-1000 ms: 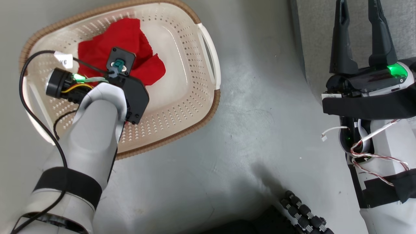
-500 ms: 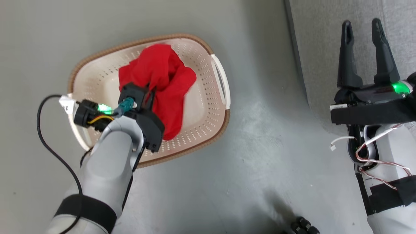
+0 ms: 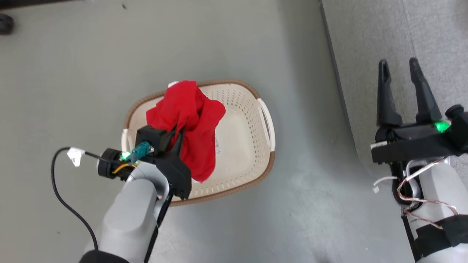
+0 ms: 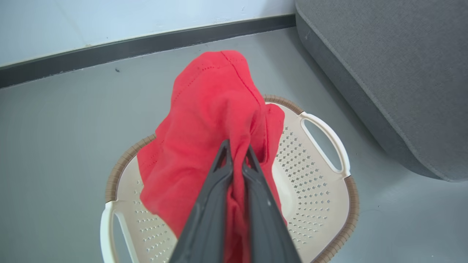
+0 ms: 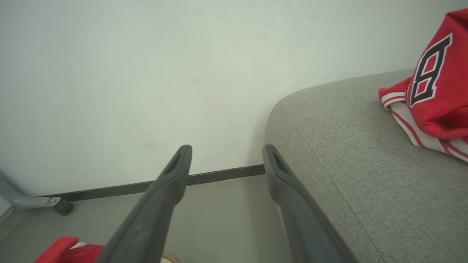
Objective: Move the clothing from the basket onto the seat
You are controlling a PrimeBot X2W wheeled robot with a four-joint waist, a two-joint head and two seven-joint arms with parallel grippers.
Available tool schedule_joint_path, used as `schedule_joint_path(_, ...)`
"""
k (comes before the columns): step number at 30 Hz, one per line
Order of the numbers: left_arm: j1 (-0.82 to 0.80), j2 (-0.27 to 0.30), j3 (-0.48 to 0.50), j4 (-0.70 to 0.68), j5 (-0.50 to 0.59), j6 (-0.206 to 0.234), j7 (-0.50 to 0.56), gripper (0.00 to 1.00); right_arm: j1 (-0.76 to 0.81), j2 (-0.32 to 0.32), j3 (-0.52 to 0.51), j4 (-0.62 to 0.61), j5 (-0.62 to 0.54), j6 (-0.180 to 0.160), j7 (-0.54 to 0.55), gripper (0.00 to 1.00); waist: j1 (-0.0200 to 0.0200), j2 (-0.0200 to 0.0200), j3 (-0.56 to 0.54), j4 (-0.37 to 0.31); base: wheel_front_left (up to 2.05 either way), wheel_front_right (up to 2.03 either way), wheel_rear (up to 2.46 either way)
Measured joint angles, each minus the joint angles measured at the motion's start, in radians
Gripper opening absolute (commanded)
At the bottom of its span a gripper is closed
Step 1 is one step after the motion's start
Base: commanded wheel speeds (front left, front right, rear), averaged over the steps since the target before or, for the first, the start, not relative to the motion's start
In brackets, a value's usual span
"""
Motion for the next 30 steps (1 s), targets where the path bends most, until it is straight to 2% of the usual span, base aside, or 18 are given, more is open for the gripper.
schedule_joint_path(6,0.113,-0.001,0.001,-0.122,-0.116,0.0,0.0,0.0,0.067,-0.001,0.002,0.029,-0.015,0.002,0.0,1.0,0.0,0.0,-0.114,0.036,0.0,0.0,0.0)
schedule_joint_path(13,0.188,-0.001,0.042,-0.181,-0.165,0.0,0.0,0.0,0.115,-0.001,0.001,0.042,-0.015,0.009,0.0,1.0,0.0,0.0,-0.206,0.069,0.0,0.0,0.0)
schedule_joint_path(25,0.293,0.0,0.106,-0.274,-0.173,0.011,0.0,0.0,0.168,0.002,0.005,0.056,-0.015,0.013,0.0,1.0,0.0001,0.0,-0.334,0.111,0.0,0.0,0.0)
schedule_joint_path(30,0.33,0.0,0.11,-0.356,-0.159,0.011,0.0,0.0,0.215,0.006,0.009,0.058,-0.015,0.013,0.0,1.0,0.0001,0.0,-0.383,0.123,0.0,0.0,0.0)
